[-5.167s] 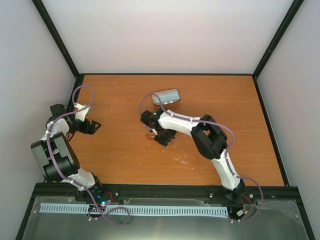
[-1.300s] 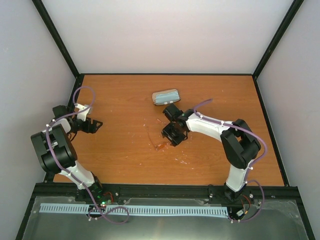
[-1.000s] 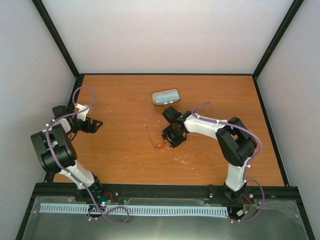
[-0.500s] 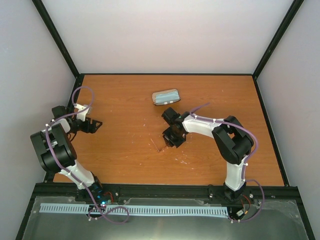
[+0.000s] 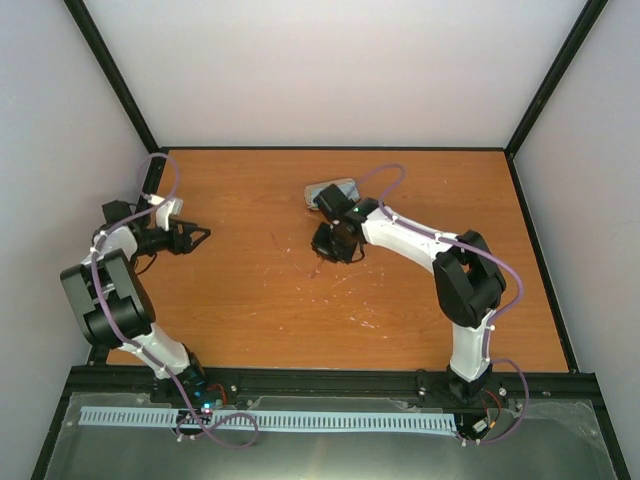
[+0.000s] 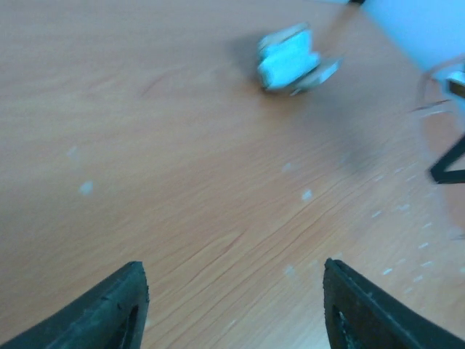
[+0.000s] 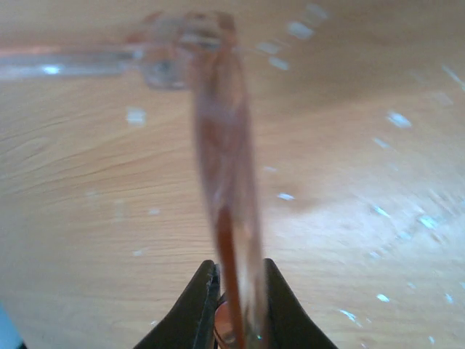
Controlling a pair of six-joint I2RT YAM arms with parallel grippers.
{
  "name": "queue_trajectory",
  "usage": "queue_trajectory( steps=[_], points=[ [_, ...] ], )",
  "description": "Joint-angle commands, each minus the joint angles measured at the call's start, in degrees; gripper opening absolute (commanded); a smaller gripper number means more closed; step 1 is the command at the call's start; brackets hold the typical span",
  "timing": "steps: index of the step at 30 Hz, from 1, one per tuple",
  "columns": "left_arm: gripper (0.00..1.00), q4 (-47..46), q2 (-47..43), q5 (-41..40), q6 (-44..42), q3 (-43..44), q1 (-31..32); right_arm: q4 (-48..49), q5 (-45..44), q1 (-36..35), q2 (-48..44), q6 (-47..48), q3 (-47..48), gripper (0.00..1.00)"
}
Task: Organize the sunglasses
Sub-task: Pick up the sunglasses from the center of the board, then fold the sunglasses.
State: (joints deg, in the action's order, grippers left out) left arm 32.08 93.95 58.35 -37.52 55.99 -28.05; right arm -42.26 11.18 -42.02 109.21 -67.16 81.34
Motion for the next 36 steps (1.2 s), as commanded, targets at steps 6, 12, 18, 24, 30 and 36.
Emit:
queue_trajectory(
  steps=[6,12,18,24,30,36],
  points=[
    [0.51,3.41,-9.59,17.82,12.57,9.58,15.45,0.09,5.26,0.10,-4.48,38.92,6.35,0.03],
    [0.45,-7.24,-10.89,16.89,26.15,13.32,24.18,2.12,10.43,0.54,-7.74,50.22,4.41,0.03],
    [0.44,-14.63,-11.31,12.89,33.94,12.40,32.40,8.20,17.79,0.97,-8.26,50.89,4.70,0.03],
    [0.44,-12.74,-8.73,11.01,32.13,14.36,36.68,8.62,19.89,1.05,-6.67,51.54,8.42,0.03],
    [0.44,-13.80,-8.41,9.68,31.66,11.36,39.94,11.67,20.39,2.18,-8.08,48.96,10.13,0.03],
    [0.43,-13.77,-8.83,6.42,29.99,8.86,41.94,12.43,22.01,3.49,-8.41,47.68,12.02,0.03]
  ],
)
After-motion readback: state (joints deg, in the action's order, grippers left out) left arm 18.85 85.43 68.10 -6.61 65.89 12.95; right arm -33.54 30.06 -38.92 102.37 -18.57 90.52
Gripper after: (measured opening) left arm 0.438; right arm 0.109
